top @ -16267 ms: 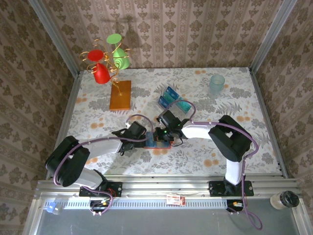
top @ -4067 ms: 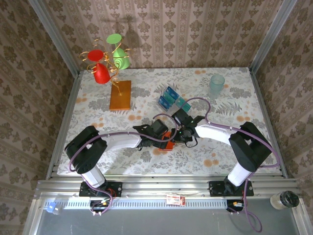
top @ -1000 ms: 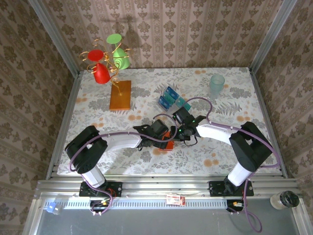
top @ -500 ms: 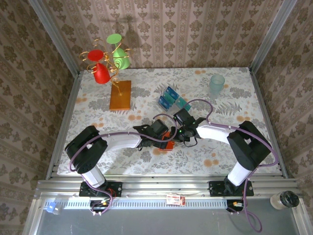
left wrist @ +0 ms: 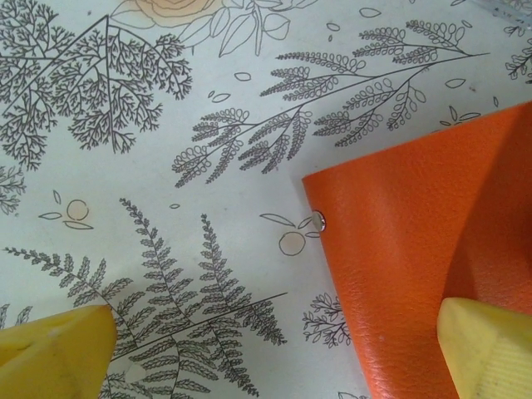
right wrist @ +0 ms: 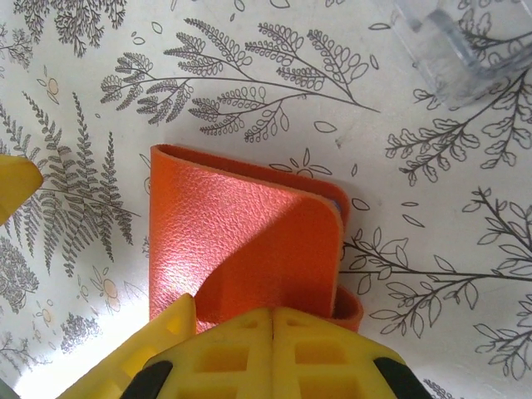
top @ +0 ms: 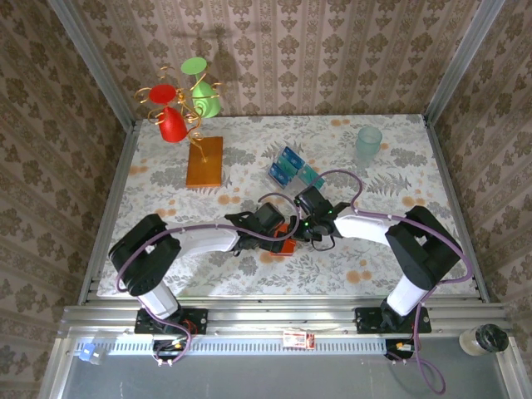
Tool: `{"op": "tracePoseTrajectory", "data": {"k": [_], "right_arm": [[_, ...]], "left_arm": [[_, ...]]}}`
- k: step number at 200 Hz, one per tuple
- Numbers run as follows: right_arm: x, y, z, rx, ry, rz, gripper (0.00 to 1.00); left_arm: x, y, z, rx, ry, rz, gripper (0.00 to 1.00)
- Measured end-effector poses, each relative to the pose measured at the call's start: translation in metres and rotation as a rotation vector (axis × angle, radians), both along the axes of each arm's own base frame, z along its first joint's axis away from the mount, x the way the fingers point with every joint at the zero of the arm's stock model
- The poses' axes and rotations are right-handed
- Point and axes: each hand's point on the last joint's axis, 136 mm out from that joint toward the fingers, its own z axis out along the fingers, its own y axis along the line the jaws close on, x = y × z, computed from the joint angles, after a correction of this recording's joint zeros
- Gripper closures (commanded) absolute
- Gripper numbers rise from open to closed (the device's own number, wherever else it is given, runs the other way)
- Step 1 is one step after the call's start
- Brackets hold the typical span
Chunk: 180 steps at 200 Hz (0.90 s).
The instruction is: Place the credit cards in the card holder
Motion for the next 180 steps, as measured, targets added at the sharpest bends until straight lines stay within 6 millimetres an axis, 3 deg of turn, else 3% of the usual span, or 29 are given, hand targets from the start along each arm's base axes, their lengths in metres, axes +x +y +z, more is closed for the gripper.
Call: {"op": "tracePoseTrajectory", "data": {"k": [44, 180], "right_arm": [[0.0, 0.003, 0.0, -0.027, -0.043, -0.002, 1.0], [-0.009, 0.005, 0.002, -0.072, -0.198, -0.002, 1.0]], "left_arm": [[-0.003, 0.01, 0.001, -0.016, 0.021, 0.018, 0.0], [-0.006, 0.009, -0.006, -0.053, 0.033, 0.038, 0.0]]}}
